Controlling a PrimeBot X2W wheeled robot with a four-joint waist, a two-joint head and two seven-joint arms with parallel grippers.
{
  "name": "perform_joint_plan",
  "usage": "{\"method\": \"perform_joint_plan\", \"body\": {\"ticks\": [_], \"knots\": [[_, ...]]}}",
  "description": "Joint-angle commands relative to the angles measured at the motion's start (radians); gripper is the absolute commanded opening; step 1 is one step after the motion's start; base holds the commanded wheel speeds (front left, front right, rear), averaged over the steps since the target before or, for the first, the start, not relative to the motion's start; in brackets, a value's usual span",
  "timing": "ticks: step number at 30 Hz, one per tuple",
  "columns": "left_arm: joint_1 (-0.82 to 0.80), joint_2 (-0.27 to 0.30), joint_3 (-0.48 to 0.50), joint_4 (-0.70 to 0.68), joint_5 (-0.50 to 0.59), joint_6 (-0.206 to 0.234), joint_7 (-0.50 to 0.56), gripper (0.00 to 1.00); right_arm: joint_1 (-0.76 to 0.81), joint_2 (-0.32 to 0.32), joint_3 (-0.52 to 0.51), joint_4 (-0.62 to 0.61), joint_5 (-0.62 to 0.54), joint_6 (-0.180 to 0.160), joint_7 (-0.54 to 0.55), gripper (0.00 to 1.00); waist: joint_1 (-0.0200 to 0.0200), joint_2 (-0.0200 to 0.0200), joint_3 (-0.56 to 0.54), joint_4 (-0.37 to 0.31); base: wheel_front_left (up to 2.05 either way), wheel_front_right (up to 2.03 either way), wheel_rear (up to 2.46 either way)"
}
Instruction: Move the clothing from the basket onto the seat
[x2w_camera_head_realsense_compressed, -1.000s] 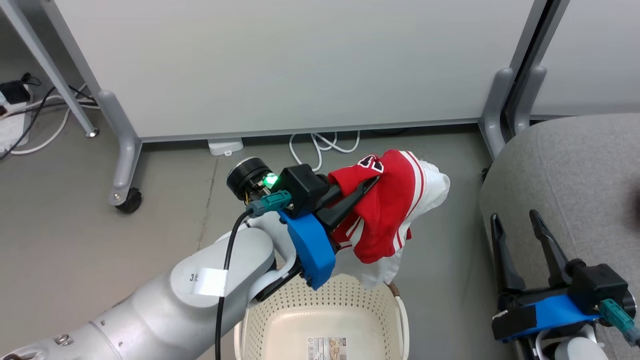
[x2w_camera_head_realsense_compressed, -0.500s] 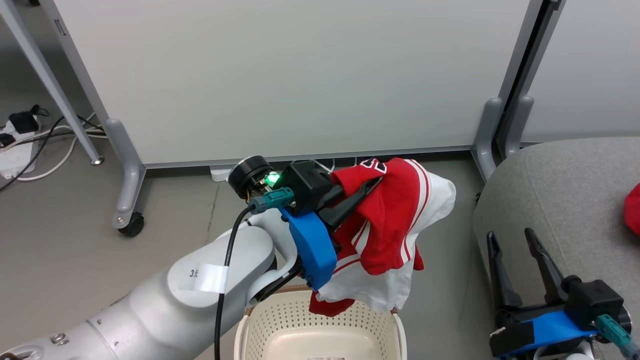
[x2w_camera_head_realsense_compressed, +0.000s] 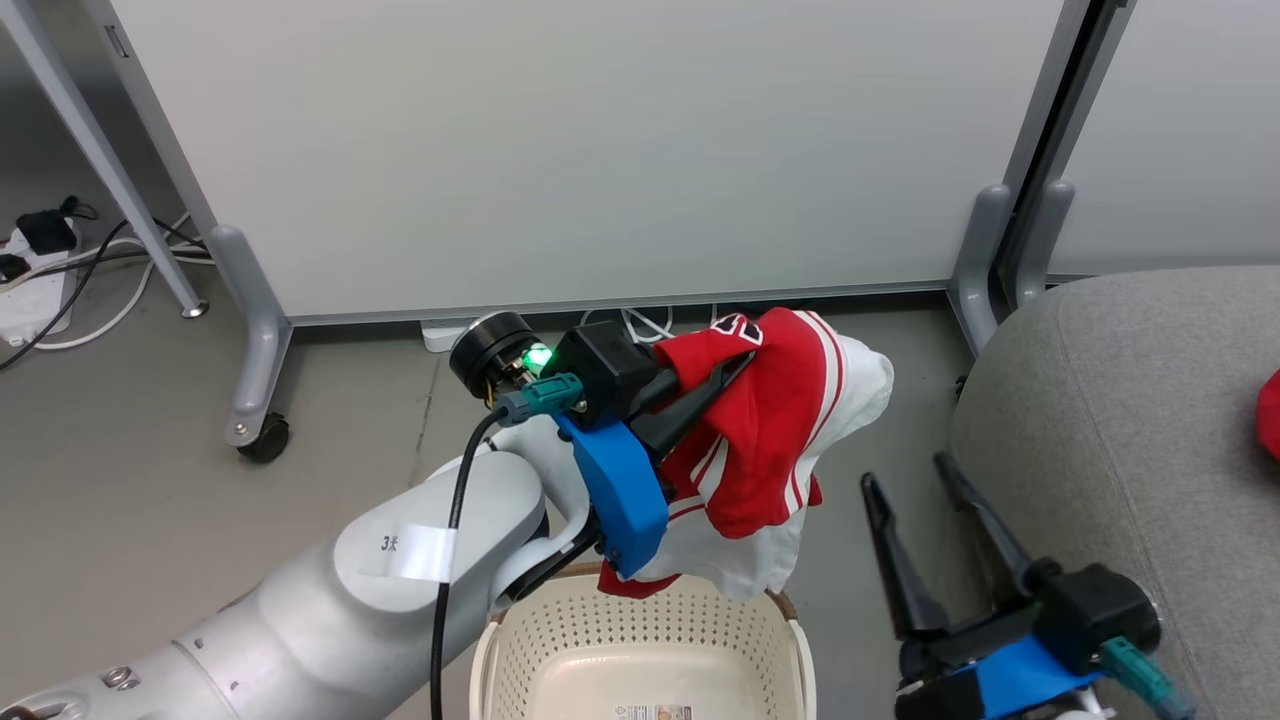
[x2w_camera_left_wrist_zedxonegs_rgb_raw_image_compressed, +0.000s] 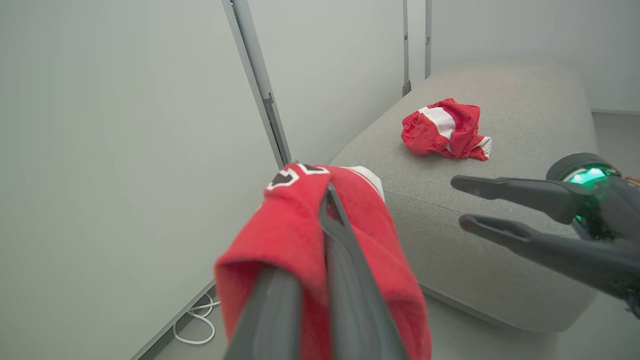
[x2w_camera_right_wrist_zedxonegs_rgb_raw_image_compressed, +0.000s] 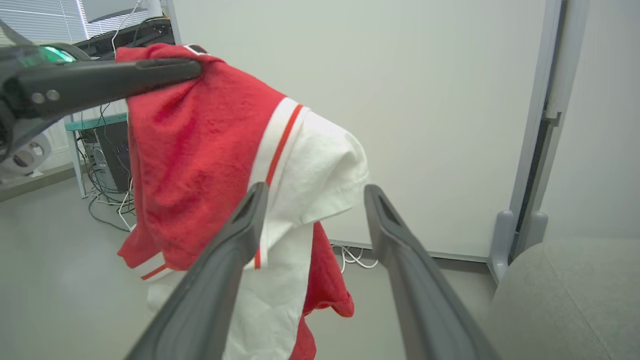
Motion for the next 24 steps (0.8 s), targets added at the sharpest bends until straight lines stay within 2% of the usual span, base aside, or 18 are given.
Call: {"method": "perform_joint_plan", "body": {"ticks": [1, 9, 24], "knots": [[-0.001, -0.003, -0.002, 0.004, 0.006, -0.001, -0.006, 0.0, 0.008, 0.0, 0.02, -0.006, 0.006, 0.0, -0.003, 1.0, 0.0, -0.0001, 0.002, 0.001, 0.0, 0.0, 0.0], [-0.009, -0.017, -0.002, 0.023, 0.016, -0.001, -0.014, 0.0, -0.036, -0.001, 0.133, -0.018, 0.023, 0.0, -0.003, 1.0, 0.0, -0.0001, 0.017, 0.008, 0.0, 0.0, 0.0], [-0.04, -0.044, -0.001, 0.029, 0.032, -0.001, -0.021, 0.0, -0.191, -0.001, 0.229, 0.081, 0.004, 0.0, -0.003, 1.0, 0.0, -0.0001, 0.063, 0.025, 0.0, 0.0, 0.0]]}}
